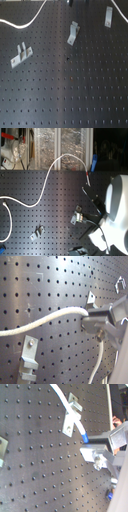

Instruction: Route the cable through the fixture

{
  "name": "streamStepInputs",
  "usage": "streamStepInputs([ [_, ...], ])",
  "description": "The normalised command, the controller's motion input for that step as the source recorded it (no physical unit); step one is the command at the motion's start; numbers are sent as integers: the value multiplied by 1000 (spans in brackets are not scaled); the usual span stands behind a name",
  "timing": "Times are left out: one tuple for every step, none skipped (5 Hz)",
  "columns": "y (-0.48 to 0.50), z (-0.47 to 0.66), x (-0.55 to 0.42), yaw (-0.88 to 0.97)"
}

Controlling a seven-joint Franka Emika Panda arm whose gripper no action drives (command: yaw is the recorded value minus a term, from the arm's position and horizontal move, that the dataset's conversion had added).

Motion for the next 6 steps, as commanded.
streamStepInputs([
  [280, -52, -448, 86],
  [0, 0, 0, 26],
  [-201, 120, 160, 0],
  [-465, 192, 265, -377],
  [-529, 176, 280, -460],
  [-378, 165, 172, -474],
])
